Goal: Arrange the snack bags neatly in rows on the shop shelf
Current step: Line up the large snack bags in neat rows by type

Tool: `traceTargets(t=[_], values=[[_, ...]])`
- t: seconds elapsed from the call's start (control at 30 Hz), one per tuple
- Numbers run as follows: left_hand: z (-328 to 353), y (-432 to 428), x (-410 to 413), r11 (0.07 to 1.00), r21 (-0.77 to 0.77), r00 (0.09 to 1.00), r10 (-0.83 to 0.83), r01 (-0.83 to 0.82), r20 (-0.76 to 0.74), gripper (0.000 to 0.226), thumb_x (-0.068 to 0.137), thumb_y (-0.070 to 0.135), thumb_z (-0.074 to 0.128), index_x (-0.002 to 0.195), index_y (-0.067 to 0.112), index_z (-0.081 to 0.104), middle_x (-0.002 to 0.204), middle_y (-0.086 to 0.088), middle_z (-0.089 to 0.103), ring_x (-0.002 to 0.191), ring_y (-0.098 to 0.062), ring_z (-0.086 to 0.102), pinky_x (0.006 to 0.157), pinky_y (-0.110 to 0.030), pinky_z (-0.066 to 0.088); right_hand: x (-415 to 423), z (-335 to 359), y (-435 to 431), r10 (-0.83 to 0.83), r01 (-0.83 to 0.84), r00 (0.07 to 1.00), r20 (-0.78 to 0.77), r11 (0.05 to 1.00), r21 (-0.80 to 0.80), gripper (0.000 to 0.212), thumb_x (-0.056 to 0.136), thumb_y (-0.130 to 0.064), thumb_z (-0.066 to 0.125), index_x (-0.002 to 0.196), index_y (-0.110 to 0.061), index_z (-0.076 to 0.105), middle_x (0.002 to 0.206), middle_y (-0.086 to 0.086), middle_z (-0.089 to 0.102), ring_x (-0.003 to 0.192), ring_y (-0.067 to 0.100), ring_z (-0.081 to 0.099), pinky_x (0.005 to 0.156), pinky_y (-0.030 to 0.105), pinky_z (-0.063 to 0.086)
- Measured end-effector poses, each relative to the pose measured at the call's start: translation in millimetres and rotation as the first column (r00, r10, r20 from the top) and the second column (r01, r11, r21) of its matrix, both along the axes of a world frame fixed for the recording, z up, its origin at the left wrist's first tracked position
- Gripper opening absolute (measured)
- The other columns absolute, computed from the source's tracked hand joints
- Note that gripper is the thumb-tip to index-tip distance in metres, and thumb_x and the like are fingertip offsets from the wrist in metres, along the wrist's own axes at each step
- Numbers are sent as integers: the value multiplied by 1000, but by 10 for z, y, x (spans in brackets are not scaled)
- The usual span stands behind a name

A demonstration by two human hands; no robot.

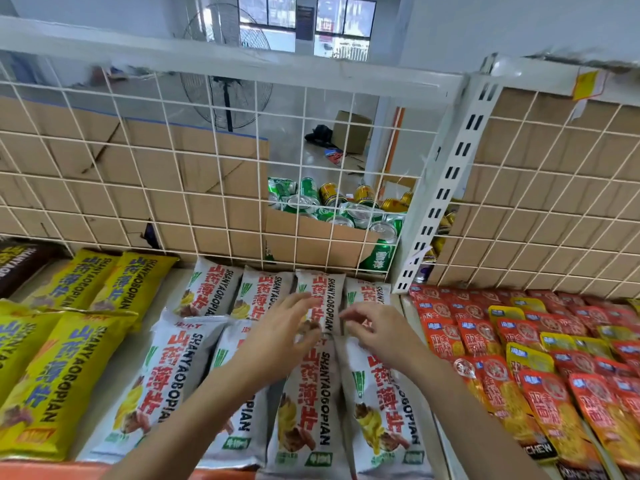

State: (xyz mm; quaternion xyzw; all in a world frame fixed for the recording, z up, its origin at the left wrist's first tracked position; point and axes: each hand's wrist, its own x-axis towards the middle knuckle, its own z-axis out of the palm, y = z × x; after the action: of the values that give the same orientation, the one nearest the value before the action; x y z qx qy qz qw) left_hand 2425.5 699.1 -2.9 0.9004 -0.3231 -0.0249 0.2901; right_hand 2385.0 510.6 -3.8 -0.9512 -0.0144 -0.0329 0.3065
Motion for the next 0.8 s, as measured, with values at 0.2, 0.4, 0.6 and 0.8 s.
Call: traceTargets(t=[0.2, 0.4, 0.6, 0.8], values=[[-207, 196, -522, 993, 121, 996, -20, 9, 85, 74, 78, 67, 17, 145, 35, 16, 153, 20, 5, 141, -2, 2, 116, -23, 8, 42, -74, 200, 97, -107, 993, -66, 978, -178, 23, 90, -36, 55, 100, -17, 65, 100, 2, 62, 89, 12, 50, 77, 25, 38], [-471, 173, -880, 966, 258, 968, -73, 9, 242, 77, 81, 72, 34, 146, 37, 11, 155, 13, -9, 141, -11, -18, 116, -33, -9, 116, -112, 252, 93, -120, 985, -145, 974, -194, 30, 85, -43, 60, 97, -16, 63, 97, -1, 55, 95, 17, 49, 79, 29, 37], [-607, 166, -987, 930, 365, 974, -123, 45, 192, 85, 71, 77, 38, 139, 27, 41, 149, 0, 35, 139, -18, 23, 106, -37, 19, 97, -86, 267, 87, -96, 984, -154, 994, -53, 23, 87, -32, 60, 91, -10, 63, 94, 1, 54, 89, 17, 51, 76, 30, 39], [-616, 120, -1015, 943, 333, 959, -89, -5, 268, 84, 69, 74, 40, 138, 26, 43, 151, -3, 32, 139, -22, 24, 104, -40, 20, 98, -70, 227, 83, -78, 989, -120, 996, 44, 12, 87, -26, 61, 79, -17, 61, 82, -4, 59, 77, 10, 52, 64, 25, 36]])
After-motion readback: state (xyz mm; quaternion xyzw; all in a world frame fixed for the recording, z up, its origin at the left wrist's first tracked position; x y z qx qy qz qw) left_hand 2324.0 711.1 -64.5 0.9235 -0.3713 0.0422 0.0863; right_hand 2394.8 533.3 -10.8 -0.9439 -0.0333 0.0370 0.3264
